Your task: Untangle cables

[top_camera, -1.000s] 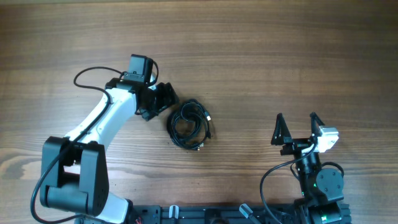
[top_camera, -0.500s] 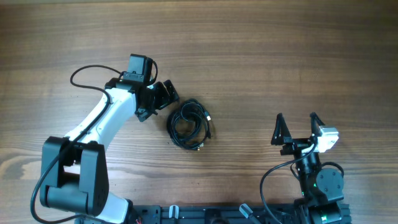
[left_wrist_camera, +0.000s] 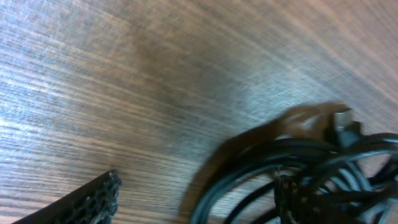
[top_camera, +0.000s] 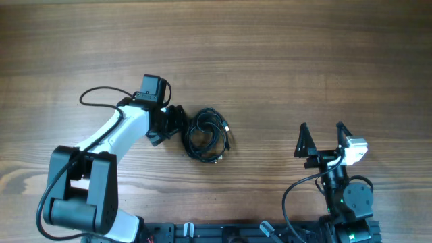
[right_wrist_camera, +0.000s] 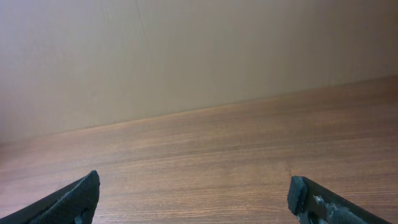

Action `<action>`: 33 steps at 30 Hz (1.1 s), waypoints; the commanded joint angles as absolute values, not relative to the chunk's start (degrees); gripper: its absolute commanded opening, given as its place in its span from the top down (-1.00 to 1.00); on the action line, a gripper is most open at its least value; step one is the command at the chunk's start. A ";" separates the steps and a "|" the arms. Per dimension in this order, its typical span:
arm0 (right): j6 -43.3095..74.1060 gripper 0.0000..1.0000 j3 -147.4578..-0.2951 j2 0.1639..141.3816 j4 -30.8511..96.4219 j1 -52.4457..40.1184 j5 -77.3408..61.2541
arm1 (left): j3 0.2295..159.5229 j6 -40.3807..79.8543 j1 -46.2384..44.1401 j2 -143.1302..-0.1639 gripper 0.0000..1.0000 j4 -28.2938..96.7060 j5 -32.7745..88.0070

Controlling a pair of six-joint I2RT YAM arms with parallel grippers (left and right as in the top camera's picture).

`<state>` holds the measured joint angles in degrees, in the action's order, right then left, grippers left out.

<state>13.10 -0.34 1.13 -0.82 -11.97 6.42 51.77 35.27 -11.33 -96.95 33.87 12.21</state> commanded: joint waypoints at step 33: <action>12.16 -0.99 -0.30 0.95 -0.97 -12.14 6.31 | 50.63 39.92 -25.04 -96.55 -1.00 27.81 7.38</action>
